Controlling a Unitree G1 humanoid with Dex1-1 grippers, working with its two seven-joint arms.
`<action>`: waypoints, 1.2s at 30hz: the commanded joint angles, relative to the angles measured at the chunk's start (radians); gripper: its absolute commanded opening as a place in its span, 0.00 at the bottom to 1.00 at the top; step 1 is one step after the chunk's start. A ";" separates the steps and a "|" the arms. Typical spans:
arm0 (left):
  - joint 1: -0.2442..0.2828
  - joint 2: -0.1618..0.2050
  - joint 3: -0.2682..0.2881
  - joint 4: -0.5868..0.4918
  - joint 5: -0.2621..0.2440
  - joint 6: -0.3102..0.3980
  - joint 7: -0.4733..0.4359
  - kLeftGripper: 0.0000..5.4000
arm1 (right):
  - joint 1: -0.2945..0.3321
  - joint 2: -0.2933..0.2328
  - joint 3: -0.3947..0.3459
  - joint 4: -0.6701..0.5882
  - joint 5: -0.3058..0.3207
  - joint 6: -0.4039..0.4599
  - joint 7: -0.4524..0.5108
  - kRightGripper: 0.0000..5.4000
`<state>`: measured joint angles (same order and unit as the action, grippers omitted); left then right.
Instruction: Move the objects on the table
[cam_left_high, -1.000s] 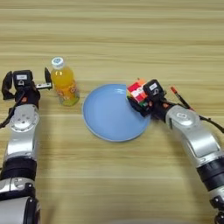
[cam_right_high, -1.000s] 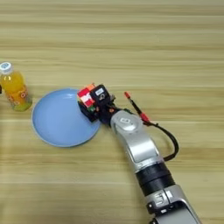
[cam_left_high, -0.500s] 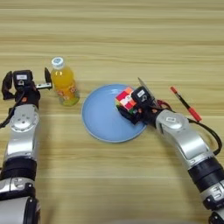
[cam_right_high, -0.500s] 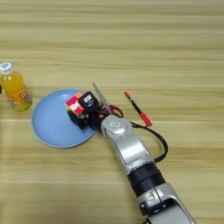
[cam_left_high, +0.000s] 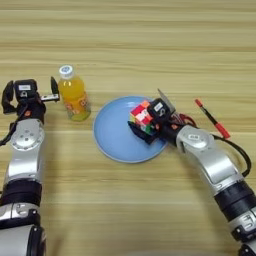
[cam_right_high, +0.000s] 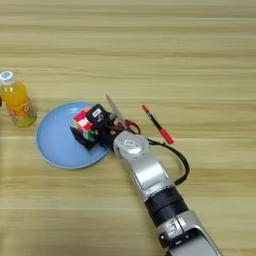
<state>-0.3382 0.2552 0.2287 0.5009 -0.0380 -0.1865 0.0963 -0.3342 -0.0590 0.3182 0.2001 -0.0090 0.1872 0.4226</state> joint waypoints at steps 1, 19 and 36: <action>0.003 0.004 -0.003 -0.011 0.011 0.004 0.004 1.00 | 0.008 0.004 -0.013 -0.048 0.004 -0.028 -0.004 0.93; 0.002 -0.002 0.027 -0.016 -0.002 -0.021 0.047 1.00 | -0.029 -0.072 -0.260 -0.040 0.039 -0.066 -0.136 1.00; -0.006 -0.012 0.062 -0.026 -0.032 -0.069 0.045 1.00 | -0.115 -0.184 -0.491 0.298 0.034 -0.165 -0.373 1.00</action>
<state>-0.3372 0.2487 0.2832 0.4845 -0.0517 -0.2425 0.1461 -0.4230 -0.2390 -0.1650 0.4667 0.0196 0.0408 0.0607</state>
